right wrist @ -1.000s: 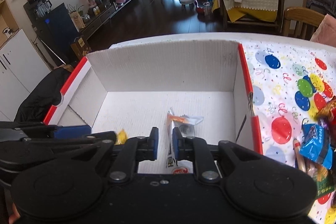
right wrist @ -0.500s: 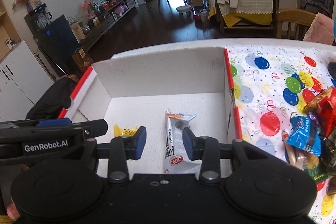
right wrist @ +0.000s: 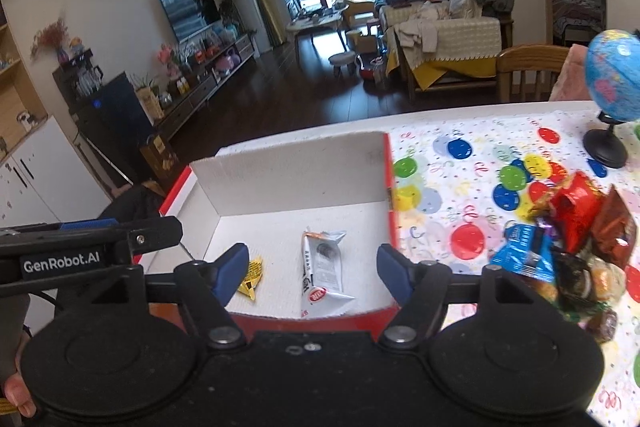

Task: Organize snacks
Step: 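Withdraw both tools from the box back toward the snack pile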

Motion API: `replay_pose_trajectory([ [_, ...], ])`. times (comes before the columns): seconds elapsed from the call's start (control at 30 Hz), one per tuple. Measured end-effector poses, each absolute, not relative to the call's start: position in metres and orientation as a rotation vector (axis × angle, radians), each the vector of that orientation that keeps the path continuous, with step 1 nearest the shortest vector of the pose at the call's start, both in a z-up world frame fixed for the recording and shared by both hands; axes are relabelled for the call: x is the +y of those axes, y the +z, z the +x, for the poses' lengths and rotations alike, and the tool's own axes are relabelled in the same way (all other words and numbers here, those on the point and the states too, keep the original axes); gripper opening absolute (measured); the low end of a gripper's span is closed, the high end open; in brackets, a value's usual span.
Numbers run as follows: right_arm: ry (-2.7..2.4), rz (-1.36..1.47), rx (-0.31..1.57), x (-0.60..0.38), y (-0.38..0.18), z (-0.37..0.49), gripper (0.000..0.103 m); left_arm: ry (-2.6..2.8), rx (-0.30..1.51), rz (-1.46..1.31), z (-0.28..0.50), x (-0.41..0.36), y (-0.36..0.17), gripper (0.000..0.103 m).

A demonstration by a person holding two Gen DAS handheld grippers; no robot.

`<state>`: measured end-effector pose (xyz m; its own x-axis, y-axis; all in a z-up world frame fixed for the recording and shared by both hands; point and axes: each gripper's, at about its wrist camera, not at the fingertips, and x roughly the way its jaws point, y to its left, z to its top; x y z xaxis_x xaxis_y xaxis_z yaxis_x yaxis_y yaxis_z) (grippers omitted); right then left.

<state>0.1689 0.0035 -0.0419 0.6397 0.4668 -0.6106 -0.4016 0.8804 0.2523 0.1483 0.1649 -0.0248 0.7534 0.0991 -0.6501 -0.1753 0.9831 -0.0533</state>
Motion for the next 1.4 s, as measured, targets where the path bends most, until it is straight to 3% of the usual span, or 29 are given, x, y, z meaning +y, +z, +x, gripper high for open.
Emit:
replay_pose_trajectory([
  [0.4, 0.447, 0.16, 0.629, -0.049, -0.022, 0.142, 0.091, 0.066, 0.629, -0.113, 0.123, 0.121, -0.001, 0.078],
  [0.67, 0.405, 0.165, 0.603, -0.085, -0.018, 0.126, 0.092, -0.002, 0.642, -0.143, 0.115, 0.088, -0.001, 0.079],
  [0.77, 0.376, 0.165, 0.604, -0.102, -0.018, 0.124, 0.1, -0.029, 0.653, -0.142, 0.117, 0.071, -0.002, 0.079],
  [1.4, 0.249, 0.141, 0.569, -0.222, -0.039, 0.142, 0.102, -0.109, 0.604, -0.101, 0.152, -0.048, -0.016, 0.088],
])
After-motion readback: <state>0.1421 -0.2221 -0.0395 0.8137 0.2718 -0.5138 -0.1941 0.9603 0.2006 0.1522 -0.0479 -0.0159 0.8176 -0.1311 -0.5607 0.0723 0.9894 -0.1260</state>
